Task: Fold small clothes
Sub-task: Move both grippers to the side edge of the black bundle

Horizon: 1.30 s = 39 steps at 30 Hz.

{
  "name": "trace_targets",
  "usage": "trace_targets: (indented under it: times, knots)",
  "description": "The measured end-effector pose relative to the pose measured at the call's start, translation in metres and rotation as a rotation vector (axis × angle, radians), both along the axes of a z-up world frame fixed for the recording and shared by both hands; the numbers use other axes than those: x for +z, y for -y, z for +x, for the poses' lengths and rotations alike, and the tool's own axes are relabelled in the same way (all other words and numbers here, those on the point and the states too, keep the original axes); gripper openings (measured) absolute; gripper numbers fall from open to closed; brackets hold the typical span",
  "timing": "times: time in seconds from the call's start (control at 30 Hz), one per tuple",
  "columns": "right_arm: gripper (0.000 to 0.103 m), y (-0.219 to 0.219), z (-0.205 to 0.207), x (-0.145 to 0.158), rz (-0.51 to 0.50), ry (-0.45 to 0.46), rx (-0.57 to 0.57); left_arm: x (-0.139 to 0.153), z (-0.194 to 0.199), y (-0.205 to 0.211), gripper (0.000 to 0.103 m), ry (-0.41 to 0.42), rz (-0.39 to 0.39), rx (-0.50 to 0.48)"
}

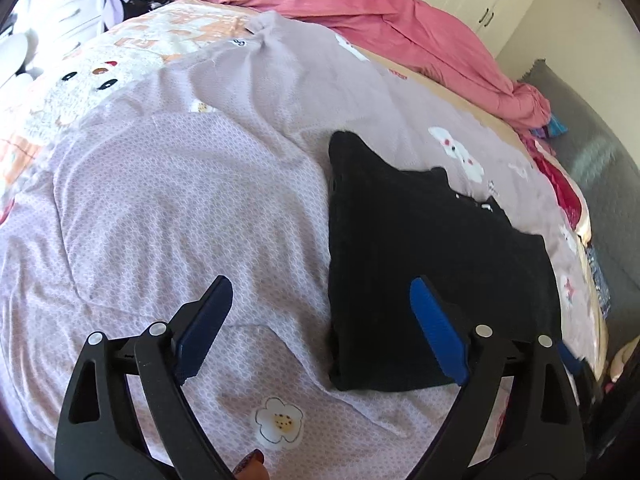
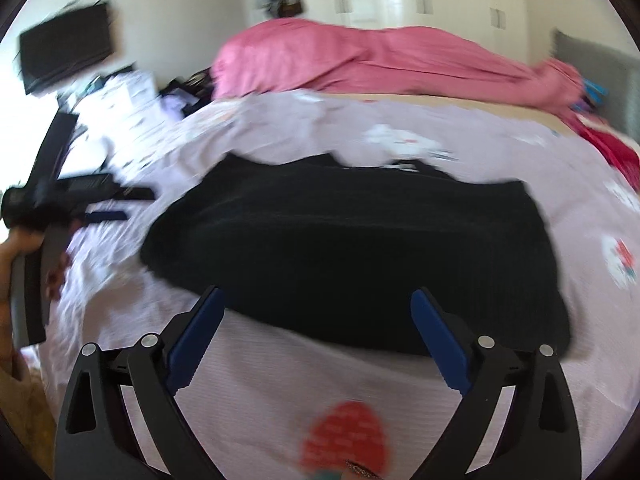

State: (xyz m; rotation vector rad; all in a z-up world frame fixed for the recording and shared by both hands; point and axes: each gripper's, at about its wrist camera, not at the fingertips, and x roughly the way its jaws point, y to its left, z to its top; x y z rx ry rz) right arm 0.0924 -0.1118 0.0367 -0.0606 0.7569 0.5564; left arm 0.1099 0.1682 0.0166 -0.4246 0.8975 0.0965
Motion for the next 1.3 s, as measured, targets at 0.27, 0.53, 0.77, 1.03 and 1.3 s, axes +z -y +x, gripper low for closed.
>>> trace_targets:
  times: [0.27,0.53,0.77,1.03,1.3]
  knots:
    - [0.094,-0.077,-0.007,-0.012,-0.160,0.069,0.116,0.006,0.009,-0.009,0.090,0.014,0.030,0.030]
    - [0.094,-0.111,0.005,-0.033,-0.269,0.078,0.135,0.005,0.017,-0.018,0.093,0.005,0.082,0.055]
    - [0.094,-0.139,0.013,-0.050,-0.376,0.117,0.151,-0.009,0.030,-0.029,0.093,-0.030,0.038,0.089]
    - [0.095,-0.161,0.028,-0.056,-0.438,0.197,0.149,-0.016,0.052,-0.036,0.093,-0.009,-0.105,0.117]
    - [0.051,-0.146,0.031,-0.042,-0.329,0.242,0.141,-0.029,0.088,-0.041,0.093,-0.077,-0.199,0.077]
